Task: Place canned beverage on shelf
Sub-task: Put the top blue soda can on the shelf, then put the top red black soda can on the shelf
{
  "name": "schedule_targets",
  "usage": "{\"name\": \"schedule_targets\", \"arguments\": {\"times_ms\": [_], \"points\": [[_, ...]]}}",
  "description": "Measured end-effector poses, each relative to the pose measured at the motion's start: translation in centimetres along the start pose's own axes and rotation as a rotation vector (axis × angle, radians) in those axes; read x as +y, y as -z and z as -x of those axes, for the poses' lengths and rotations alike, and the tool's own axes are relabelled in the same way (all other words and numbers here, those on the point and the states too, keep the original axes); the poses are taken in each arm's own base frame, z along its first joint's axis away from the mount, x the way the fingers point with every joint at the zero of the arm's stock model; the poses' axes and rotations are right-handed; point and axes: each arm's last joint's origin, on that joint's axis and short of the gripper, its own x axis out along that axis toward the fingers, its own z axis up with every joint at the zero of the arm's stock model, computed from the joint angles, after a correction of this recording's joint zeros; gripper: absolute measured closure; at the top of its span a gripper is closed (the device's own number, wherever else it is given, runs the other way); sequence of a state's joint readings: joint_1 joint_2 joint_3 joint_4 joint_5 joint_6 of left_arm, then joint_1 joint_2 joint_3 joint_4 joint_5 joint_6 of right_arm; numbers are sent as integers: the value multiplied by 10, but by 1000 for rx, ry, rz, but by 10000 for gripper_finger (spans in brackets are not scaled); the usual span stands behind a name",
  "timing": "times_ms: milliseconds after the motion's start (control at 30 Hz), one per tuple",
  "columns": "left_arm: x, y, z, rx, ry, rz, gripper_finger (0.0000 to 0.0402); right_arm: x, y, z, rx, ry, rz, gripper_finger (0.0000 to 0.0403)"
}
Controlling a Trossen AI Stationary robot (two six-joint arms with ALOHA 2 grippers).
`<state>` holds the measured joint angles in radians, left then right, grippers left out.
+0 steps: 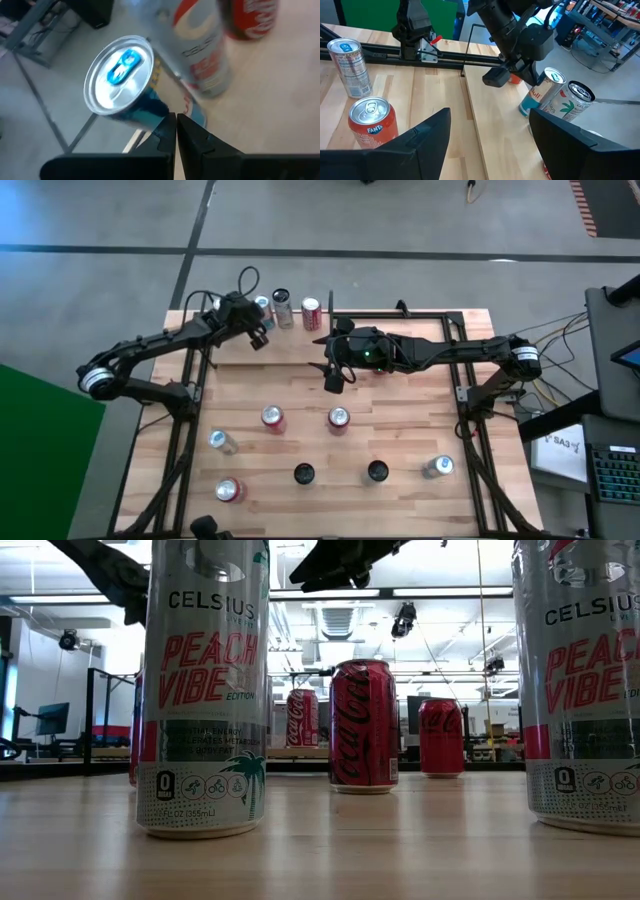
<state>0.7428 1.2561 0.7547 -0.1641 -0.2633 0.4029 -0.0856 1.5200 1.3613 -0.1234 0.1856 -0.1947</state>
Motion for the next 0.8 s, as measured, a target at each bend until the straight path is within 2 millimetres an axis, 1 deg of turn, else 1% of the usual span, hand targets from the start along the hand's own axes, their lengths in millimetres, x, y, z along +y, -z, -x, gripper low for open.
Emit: {"name": "schedule_targets", "arguments": {"times_ms": [367, 467, 633, 800], "points": [[0, 0, 0, 2, -2, 6, 402, 0, 0, 0, 0, 0, 0, 144], [0, 0, 3, -13, 26, 35, 402, 0, 0, 0, 0, 0, 0, 144], [0, -3, 18, -60, 92, 120, 402, 0, 0, 0, 0, 0, 0, 143], [-5, -12, 44, -159, 118, 171, 402, 0, -1, 0, -2, 0, -16, 148]]}}
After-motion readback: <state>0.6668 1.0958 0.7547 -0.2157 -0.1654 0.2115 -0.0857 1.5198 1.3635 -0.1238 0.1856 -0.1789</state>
